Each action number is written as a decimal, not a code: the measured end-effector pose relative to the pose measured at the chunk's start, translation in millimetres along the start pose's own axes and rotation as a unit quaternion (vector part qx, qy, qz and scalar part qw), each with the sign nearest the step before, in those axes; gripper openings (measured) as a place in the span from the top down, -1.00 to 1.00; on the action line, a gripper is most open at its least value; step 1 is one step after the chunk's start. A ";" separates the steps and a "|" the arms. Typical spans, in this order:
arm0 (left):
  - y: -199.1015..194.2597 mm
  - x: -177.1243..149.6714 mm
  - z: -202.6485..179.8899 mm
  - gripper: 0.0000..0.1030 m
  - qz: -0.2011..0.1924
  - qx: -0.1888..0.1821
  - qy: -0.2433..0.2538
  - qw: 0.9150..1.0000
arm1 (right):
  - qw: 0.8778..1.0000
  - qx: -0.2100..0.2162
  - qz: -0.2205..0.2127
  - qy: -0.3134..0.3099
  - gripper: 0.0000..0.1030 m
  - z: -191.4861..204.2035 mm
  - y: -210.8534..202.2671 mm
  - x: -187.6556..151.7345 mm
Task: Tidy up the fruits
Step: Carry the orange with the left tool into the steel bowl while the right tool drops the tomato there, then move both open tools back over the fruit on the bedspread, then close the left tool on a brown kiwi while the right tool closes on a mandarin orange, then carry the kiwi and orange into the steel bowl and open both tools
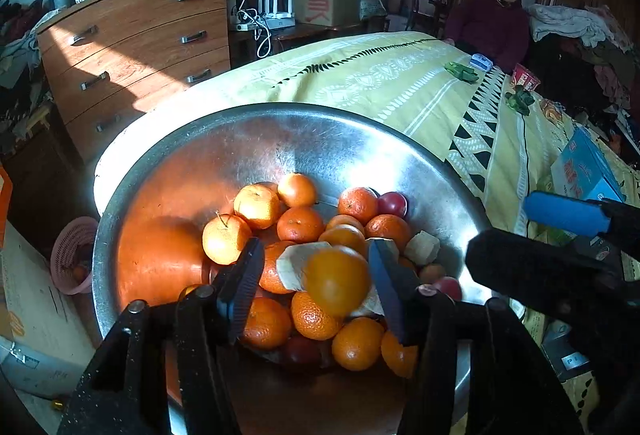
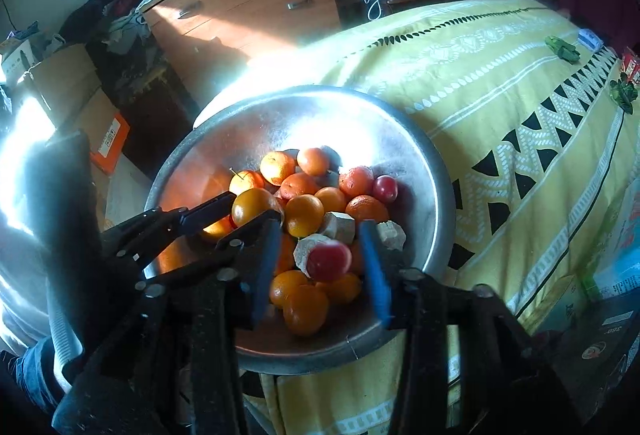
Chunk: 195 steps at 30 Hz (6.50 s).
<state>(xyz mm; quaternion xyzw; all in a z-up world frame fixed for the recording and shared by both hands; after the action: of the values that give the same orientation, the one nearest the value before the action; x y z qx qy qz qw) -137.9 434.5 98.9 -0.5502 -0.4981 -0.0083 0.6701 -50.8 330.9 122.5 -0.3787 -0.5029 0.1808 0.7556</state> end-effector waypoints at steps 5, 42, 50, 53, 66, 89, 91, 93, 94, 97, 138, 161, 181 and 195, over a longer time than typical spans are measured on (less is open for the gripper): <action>-5.0 1.1 5.4 -0.42 -0.010 0.028 -0.004 1.000 | 1.000 -0.013 -0.025 0.000 -0.80 0.8 -17.9 4.7; -158.9 -39.0 -252.9 -0.43 -0.131 -0.083 0.161 0.975 | 0.937 -0.235 -0.229 0.116 -1.00 -75.1 -309.5 -247.3; -164.7 -80.1 -319.0 -0.43 -0.105 -0.119 0.224 0.962 | 0.936 -0.221 -0.189 0.197 -1.00 -112.9 -316.5 -314.5; -160.3 -104.9 -347.5 -0.43 -0.079 -0.148 0.255 0.952 | 0.934 -0.211 -0.177 0.228 -1.00 -125.3 -315.4 -337.6; -62.1 -189.9 -435.3 0.22 0.104 -0.271 0.309 0.906 | 0.920 -0.179 -0.148 0.314 -0.73 -165.7 -300.8 -400.8; -26.4 -183.9 -432.1 0.54 0.119 -0.312 0.268 0.904 | 0.935 -0.139 -0.116 0.304 -0.21 -217.8 -254.0 -369.8; -33.7 -178.4 -423.7 0.54 0.115 -0.317 0.257 0.905 | 0.938 -0.130 -0.114 0.299 -0.21 -228.3 -241.6 -357.9; -41.3 -174.4 -418.0 0.54 0.109 -0.321 0.254 0.906 | 0.940 -0.125 -0.109 0.297 -0.21 -239.6 -226.8 -347.8; -44.1 -172.9 -415.3 0.54 0.107 -0.322 0.254 0.906 | 0.942 -0.126 -0.102 0.295 -0.21 -245.9 -218.1 -343.5; -48.9 -171.3 -407.3 0.54 0.105 -0.323 0.252 0.906 | 0.944 -0.141 -0.076 0.289 -0.11 -260.2 -195.7 -337.9; -126.1 -61.0 -284.4 0.54 -0.038 -0.293 0.163 0.941 | 0.960 -0.213 -0.138 0.119 0.21 -172.0 -239.9 -181.0; -42.8 1.6 -0.8 0.54 -0.040 -0.139 -0.053 0.988 | 0.991 -0.087 -0.078 -0.071 0.21 20.5 -63.1 -6.2; 7.8 -5.1 25.7 0.54 0.018 -0.098 -0.074 0.992 | 0.999 -0.035 -0.004 -0.018 0.20 23.4 9.5 0.4; 3.2 -3.0 34.9 -0.22 0.009 -0.077 -0.093 0.993 | 0.999 -0.049 -0.014 -0.007 -0.32 21.6 1.8 4.2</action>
<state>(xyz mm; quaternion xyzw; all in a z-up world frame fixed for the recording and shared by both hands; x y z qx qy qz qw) -160.6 460.2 91.0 -0.6033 -0.5507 0.0106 0.5768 -68.1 343.3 128.3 -0.4069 -0.5220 0.1483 0.7348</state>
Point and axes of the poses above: each gripper's, at about its wrist camera, not at the fingertips, and y roughly the way its jaws point, z to its left, x to its top, the point moved 4 cm from there along y, roughly the way its jaws point, and after that the axes turned 2 degrees about -y, right-handed, at the moved point
